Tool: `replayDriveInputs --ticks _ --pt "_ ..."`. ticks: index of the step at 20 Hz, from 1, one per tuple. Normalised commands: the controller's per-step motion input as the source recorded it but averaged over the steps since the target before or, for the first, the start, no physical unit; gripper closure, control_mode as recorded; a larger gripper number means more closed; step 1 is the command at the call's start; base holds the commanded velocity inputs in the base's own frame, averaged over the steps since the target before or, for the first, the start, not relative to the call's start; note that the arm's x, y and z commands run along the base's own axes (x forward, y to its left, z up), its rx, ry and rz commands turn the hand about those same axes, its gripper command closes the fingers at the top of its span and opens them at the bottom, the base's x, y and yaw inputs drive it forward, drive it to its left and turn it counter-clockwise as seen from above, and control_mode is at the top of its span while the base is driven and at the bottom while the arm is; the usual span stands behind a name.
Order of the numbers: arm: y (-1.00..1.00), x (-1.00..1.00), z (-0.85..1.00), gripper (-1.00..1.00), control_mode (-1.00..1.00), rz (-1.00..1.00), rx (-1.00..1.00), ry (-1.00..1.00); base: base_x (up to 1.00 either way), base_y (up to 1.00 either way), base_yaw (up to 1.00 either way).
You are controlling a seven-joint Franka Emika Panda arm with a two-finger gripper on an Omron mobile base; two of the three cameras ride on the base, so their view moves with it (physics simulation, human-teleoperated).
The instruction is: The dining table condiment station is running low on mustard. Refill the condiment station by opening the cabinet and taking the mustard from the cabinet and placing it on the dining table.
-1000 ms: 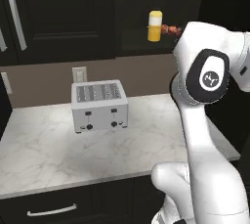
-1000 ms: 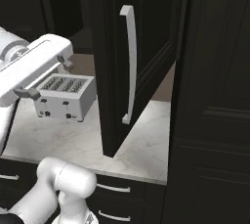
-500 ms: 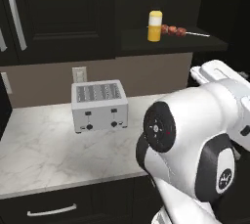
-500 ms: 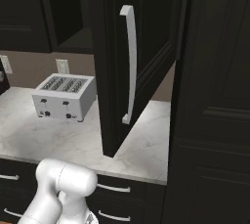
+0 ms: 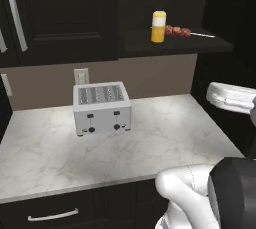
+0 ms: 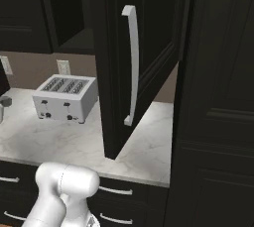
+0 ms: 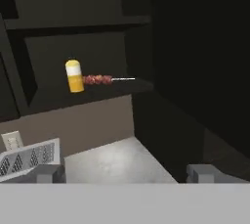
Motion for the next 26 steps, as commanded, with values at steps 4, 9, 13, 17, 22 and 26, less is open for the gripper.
replayDriveInputs --ticks 4,9,13,17,22,26 --pt "0.03 0.87 0.00 -1.00 -1.00 0.46 0.10 0.50 0.00 0.00 0.00" --pt "0.13 0.40 0.00 -1.00 -1.00 0.11 -0.01 0.14 0.00 0.00 0.00" --pt "-0.16 0.86 0.00 -1.00 -1.00 0.03 0.00 0.00 0.00 0.00 0.00" --pt "-0.24 0.89 -0.03 -1.00 -1.00 0.05 0.00 0.00 0.00 0.00 0.00" --pt "-0.06 1.00 -0.02 -1.00 -1.00 0.01 0.00 0.01 0.00 0.00 0.00" --pt "0.00 0.82 0.01 -1.00 -1.00 0.00 0.00 0.04 0.00 0.00 0.00"
